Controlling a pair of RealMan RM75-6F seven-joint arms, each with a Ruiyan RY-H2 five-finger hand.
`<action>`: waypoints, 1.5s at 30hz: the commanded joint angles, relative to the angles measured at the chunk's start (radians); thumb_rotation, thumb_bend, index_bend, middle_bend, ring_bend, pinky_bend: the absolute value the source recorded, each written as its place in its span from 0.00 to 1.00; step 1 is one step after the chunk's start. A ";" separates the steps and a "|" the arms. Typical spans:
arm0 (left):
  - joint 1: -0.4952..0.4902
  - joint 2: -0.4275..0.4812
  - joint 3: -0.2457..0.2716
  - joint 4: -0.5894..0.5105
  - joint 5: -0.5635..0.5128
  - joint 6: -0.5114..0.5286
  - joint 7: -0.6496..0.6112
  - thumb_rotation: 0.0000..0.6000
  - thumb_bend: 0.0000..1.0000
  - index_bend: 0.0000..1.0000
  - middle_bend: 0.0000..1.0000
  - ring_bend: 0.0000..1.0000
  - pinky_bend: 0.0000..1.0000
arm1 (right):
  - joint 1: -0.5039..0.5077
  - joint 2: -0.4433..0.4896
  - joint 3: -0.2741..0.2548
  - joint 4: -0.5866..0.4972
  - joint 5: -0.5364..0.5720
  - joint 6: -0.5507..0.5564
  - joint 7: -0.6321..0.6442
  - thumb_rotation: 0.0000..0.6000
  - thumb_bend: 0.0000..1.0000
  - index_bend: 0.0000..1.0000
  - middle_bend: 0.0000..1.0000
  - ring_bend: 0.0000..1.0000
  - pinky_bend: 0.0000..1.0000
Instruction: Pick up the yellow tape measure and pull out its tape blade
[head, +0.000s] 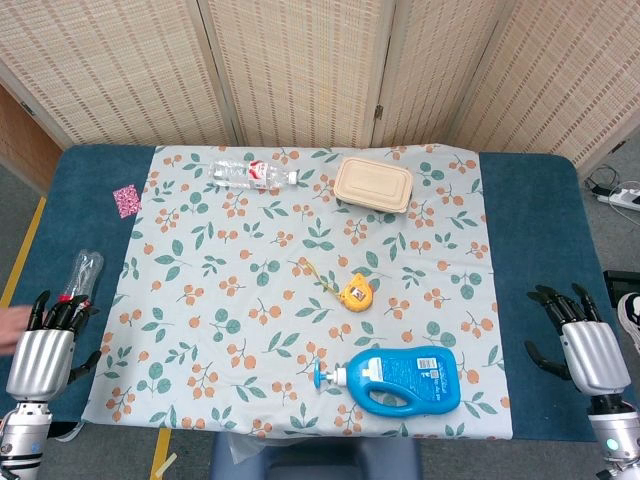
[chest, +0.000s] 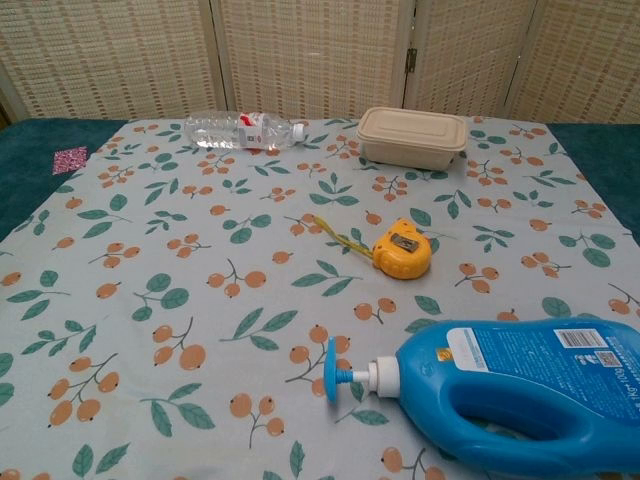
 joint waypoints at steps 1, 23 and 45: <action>0.000 0.000 -0.001 0.001 -0.004 -0.001 0.000 1.00 0.24 0.32 0.23 0.22 0.05 | 0.001 0.000 0.000 -0.002 0.000 -0.001 -0.002 1.00 0.36 0.22 0.18 0.21 0.04; -0.002 -0.003 0.008 0.009 -0.019 -0.023 -0.009 1.00 0.24 0.32 0.23 0.22 0.05 | 0.123 0.024 0.022 -0.058 0.094 -0.240 -0.048 1.00 0.36 0.20 0.25 0.22 0.05; -0.007 -0.012 0.008 0.019 -0.036 -0.039 -0.006 1.00 0.24 0.32 0.23 0.22 0.05 | 0.535 -0.111 0.168 -0.015 0.386 -0.842 0.188 0.65 0.70 0.06 0.19 0.10 0.03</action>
